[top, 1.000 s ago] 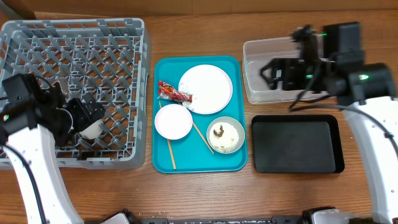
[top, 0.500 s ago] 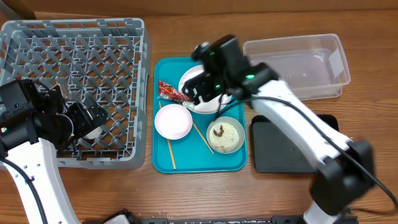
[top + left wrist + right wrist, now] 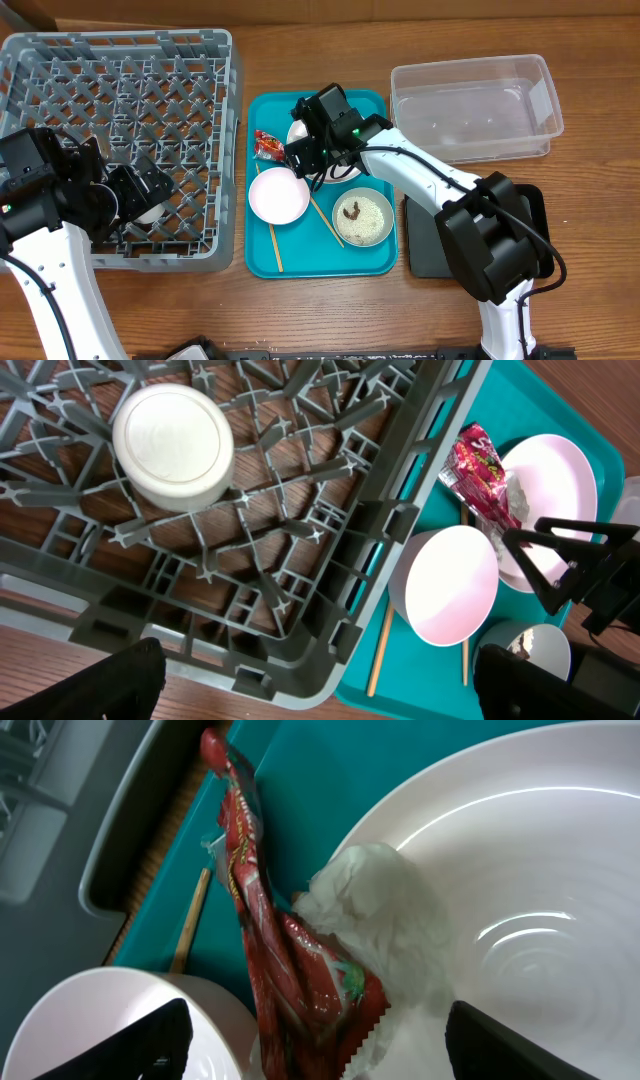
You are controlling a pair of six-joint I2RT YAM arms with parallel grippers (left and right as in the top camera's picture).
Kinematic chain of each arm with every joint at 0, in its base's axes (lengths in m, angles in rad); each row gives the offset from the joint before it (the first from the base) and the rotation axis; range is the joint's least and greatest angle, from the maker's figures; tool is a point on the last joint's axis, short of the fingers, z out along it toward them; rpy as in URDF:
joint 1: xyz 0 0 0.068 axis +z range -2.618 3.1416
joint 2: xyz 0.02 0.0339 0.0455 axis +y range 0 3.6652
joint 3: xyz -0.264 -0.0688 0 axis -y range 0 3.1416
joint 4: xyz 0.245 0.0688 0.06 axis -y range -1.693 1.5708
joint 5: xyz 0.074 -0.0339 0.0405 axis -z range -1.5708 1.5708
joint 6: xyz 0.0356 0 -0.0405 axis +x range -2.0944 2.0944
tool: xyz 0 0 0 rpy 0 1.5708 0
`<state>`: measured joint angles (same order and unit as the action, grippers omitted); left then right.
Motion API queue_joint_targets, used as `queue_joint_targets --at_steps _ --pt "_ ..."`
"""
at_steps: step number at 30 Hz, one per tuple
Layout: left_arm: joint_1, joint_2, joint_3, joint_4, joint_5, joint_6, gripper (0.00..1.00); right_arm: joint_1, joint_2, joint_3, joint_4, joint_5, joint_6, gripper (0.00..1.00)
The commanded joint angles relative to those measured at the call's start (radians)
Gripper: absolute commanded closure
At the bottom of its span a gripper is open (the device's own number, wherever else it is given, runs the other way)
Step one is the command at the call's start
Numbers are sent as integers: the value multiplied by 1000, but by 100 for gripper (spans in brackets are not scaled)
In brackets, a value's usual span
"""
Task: Sort waste into correct bins and load items into the dishwasher
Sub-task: 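Grasp the red wrapper and tissue on the plate with right gripper, then drop the wrapper and tissue into the clear plastic bin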
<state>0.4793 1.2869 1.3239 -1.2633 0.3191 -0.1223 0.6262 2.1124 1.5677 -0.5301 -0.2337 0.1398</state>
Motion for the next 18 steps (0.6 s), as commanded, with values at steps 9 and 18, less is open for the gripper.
queue_joint_targets --at_steps 9,18 --pt "-3 0 14 -5 14 23 0 3 70 4 11 39 100 19" --pt "-3 0 14 -8 14 23 0 -4 67 5 24 32 127 78"
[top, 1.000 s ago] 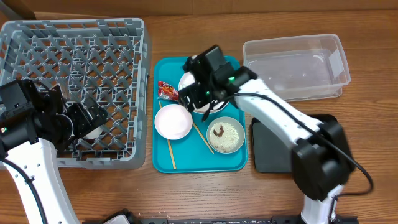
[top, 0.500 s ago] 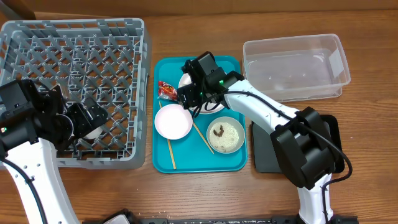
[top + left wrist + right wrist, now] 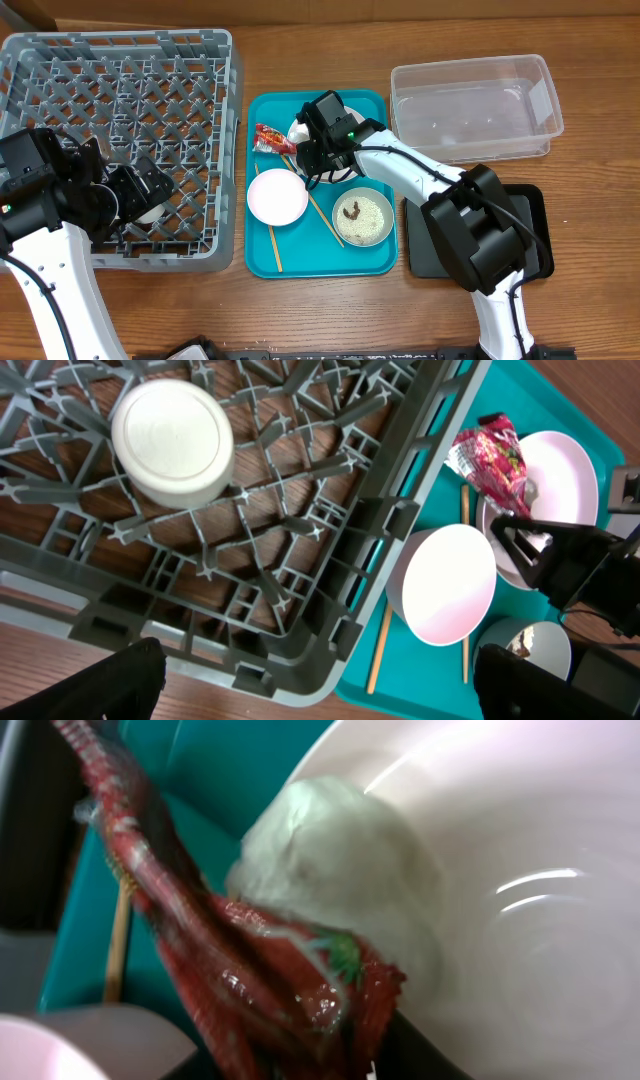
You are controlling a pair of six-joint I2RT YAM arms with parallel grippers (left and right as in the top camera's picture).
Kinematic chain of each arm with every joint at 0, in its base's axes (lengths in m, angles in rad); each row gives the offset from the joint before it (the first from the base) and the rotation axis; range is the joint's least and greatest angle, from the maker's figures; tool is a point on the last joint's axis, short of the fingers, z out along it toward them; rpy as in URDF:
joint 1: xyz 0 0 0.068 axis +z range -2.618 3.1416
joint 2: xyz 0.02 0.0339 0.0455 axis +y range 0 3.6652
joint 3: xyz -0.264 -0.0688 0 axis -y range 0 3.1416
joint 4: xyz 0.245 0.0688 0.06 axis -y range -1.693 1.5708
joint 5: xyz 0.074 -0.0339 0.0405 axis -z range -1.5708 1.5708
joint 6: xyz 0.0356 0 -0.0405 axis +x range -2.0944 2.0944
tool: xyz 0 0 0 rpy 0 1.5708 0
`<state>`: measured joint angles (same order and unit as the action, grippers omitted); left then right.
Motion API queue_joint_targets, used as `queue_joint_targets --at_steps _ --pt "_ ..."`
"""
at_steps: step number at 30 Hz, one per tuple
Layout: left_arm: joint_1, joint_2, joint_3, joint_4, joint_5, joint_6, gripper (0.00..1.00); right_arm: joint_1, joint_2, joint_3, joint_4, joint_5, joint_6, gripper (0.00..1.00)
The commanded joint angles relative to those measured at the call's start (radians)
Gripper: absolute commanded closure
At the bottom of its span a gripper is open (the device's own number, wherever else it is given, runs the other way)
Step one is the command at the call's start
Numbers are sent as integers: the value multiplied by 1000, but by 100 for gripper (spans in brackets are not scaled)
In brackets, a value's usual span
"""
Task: Sort waste into correct bins and load items into the dishwasher
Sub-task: 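Drop the wrapper and tissue into the clear plastic bin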
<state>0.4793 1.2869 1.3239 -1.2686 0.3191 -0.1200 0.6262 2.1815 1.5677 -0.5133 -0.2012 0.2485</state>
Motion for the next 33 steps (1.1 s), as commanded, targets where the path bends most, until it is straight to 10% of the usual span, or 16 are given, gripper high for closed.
queue_joint_targets --at_steps 1,5,21,33 --pt "-3 0 14 -3 14 21 0 -7 -6 5 7 -5 19 82" --pt "-3 0 14 -3 14 24 0 -20 -31 24 -19 -9 17 96" --pt "-3 0 14 -2 14 31 0 -266 -414 65 -266 196 10 96" --pt "-3 0 14 5 15 31 0 -494 -356 -3 -429 252 14 96"
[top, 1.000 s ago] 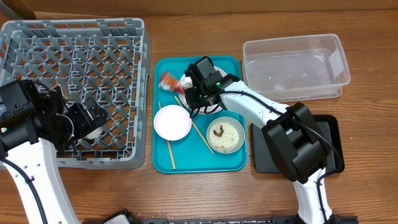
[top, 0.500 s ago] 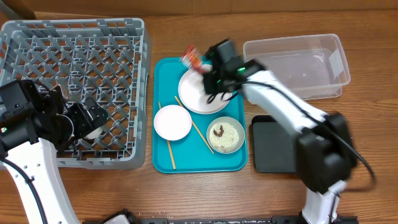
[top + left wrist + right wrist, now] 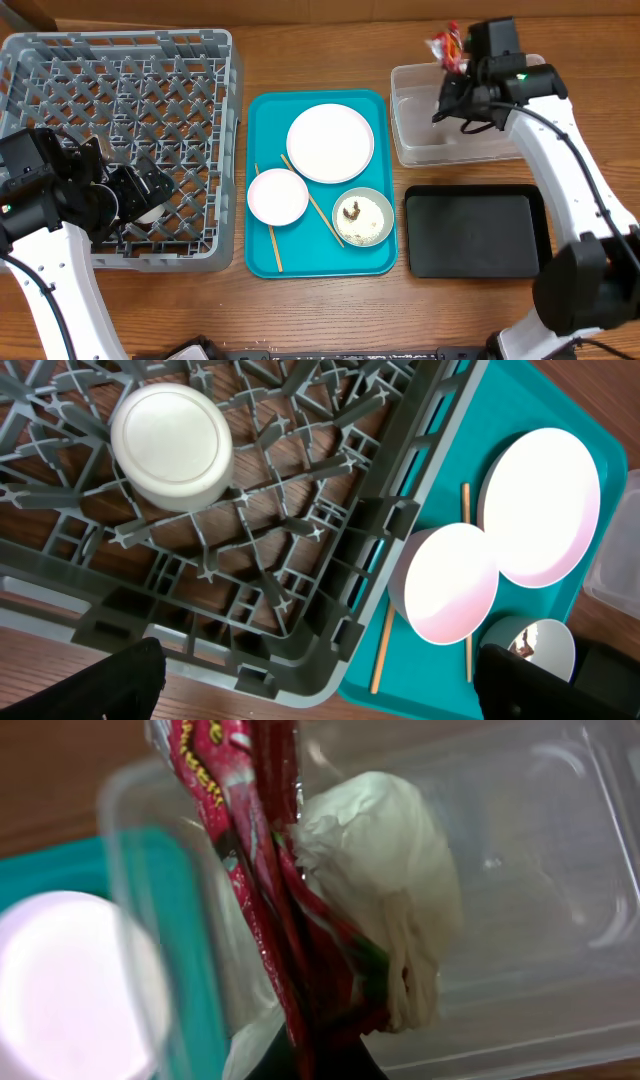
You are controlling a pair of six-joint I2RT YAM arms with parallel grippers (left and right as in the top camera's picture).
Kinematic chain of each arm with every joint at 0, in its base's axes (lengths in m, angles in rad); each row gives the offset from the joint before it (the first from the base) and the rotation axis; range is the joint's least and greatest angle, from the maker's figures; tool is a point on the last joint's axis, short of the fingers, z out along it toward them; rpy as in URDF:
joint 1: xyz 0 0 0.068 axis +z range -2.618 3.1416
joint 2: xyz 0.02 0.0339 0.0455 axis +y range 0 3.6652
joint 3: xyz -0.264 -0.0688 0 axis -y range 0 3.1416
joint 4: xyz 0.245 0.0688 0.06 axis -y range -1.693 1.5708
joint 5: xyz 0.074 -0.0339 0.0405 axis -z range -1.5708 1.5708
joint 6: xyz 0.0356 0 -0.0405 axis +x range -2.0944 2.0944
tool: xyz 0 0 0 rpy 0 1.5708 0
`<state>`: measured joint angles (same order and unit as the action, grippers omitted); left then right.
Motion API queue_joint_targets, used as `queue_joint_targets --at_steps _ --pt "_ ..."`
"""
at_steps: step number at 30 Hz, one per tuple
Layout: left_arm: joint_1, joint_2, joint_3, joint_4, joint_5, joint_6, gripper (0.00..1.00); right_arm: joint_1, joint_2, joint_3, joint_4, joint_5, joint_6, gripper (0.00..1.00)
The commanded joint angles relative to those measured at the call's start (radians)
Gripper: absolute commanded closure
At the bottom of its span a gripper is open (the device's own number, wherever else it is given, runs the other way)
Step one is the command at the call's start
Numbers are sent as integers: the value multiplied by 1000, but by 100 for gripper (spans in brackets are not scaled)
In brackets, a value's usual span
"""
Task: Sort waste into correct bins and load items into the dishwasher
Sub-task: 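Drop the wrapper and tissue into the clear plastic bin, then grasp the rice bowl rim with the right gripper and lift it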
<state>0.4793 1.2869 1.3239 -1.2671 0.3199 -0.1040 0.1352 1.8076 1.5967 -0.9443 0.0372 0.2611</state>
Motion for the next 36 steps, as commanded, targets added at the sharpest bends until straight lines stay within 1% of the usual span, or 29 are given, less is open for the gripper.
queue_joint_targets --at_steps 1,2,3,4,5,10,11,14,16,18,21,22,24,26,28,30,33,34,36 --pt "-3 0 14 3 14 14 0 -4 20 -34 2 14 2 91" --pt "-3 0 14 4 14 15 0 -4 19 -32 5 14 1 64" --pt "-3 0 14 3 14 15 0 -4 15 -27 6 14 1 50" --pt "-3 0 14 3 14 15 0 -5 12 -19 6 14 1 42" --pt "-3 0 14 3 14 15 0 -6 6 -5 0 13 1 40" --pt "-3 0 14 7 25 36 0 -8 -60 91 -84 4 0 38" --pt "-3 0 14 8 31 43 0 -8 -83 112 -111 -16 -3 37" --pt "-3 0 14 9 60 77 0 -8 -148 129 -174 -85 -7 30" --pt "-11 0 14 9 94 120 0 -8 -189 127 -238 -148 -14 30" --pt "-39 0 14 7 103 149 0 -8 -230 124 -325 -179 -10 33" --pt "-137 0 14 7 82 196 0 -8 -305 122 -400 -177 24 33" --pt "-200 0 14 7 43 202 0 -6 -363 111 -408 -178 24 32" --pt "-271 0 14 -2 -4 202 0 -6 -428 88 -407 -178 24 29" --pt "-344 0 14 -11 -16 213 0 -6 -477 56 -409 -182 19 25" --pt "-430 -1 14 -15 -28 233 0 -3 -517 -5 -413 -241 -10 25" --pt "-492 -3 14 -21 -97 228 0 12 -529 -62 -407 -298 -42 26" --pt "-538 -8 14 -45 -204 148 0 83 -528 -170 -364 -320 -53 27" --pt "-539 -13 14 -50 -209 138 0 116 -528 -208 -335 -320 -52 27" --pt "-536 -51 14 -53 -204 134 0 240 -527 -319 -218 -314 -51 26"
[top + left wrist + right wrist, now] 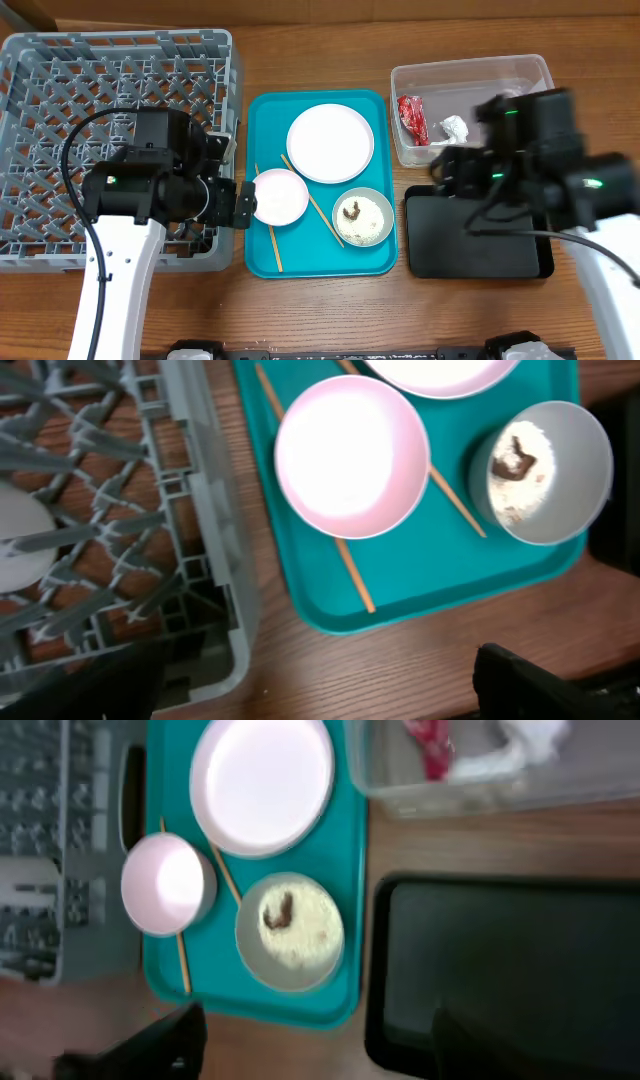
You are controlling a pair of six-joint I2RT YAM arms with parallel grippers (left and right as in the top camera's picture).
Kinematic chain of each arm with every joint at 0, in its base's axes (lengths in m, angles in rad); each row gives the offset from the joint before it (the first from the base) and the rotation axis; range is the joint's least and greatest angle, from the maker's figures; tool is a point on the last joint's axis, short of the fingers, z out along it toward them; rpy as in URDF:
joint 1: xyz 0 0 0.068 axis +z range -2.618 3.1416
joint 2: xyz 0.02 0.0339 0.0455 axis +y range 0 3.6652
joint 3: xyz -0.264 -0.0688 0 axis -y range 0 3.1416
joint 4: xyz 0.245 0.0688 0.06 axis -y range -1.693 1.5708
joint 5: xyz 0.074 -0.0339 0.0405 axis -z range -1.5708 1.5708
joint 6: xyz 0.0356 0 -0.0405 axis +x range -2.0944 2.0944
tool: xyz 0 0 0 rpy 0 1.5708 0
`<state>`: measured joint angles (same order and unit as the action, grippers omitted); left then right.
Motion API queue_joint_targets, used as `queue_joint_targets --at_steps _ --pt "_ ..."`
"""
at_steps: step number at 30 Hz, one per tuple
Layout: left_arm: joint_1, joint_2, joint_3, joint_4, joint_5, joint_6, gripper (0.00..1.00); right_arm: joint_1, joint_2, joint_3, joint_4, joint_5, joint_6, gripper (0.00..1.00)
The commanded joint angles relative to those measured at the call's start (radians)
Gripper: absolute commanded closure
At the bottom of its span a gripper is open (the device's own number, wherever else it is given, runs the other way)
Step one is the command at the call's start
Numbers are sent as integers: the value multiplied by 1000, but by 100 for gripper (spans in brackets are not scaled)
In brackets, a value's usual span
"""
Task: Sort waste into correct bins and load items into the dishwasher
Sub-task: 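Grasp the rice bowl rim with the right gripper and lift it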
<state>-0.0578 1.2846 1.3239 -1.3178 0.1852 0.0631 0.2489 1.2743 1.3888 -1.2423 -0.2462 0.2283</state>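
A red wrapper [412,118] and a white tissue [455,127] lie in the clear bin [470,65]. On the teal tray [310,262] are a white plate [330,143], a pink bowl [283,196], a grey bowl of rice and scraps [362,216] and chopsticks [345,560]. My left gripper [310,690] is open and empty, high over the tray's front left by the pink bowl [350,455]. My right gripper [300,1040] is open and empty, high above the tray's front right and the black tray [500,970].
The grey dish rack [120,90] fills the left side; a white cup [15,545] shows in it at the left wrist view's edge. The black tray [480,240] lies right of the teal tray, in front of the clear bin.
The wrapper and tissue were in my right gripper over the clear bin; now they lie in it and the gripper is open over the black tray. My left arm has moved right to the rack's edge.
My right gripper stood open over the wrapper and tissue on the white plate, then shut on them. Then it held them above the clear bin, and now both lie inside. My left arm stayed over the cup in the rack, then shifted toward the tray.
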Motion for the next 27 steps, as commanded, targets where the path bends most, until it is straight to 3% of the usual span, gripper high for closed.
queue_joint_targets --at_steps 1,6,13,19,23,27 --pt "1 -68 14 -2 -70 -33 0 167 7 -143 121 -16 -13 26" --pt "1 -200 14 -1 -71 14 0 335 53 -259 296 51 21 27" --pt "2 -320 14 38 -159 0 0 454 234 -274 404 70 35 34" --pt "2 -307 14 39 -159 -22 0 486 371 -274 471 73 111 40" --pt "2 -285 14 44 -159 -27 0 497 430 -274 506 69 126 53" --pt "2 -253 14 58 -159 -48 0 526 486 -274 511 71 147 57"
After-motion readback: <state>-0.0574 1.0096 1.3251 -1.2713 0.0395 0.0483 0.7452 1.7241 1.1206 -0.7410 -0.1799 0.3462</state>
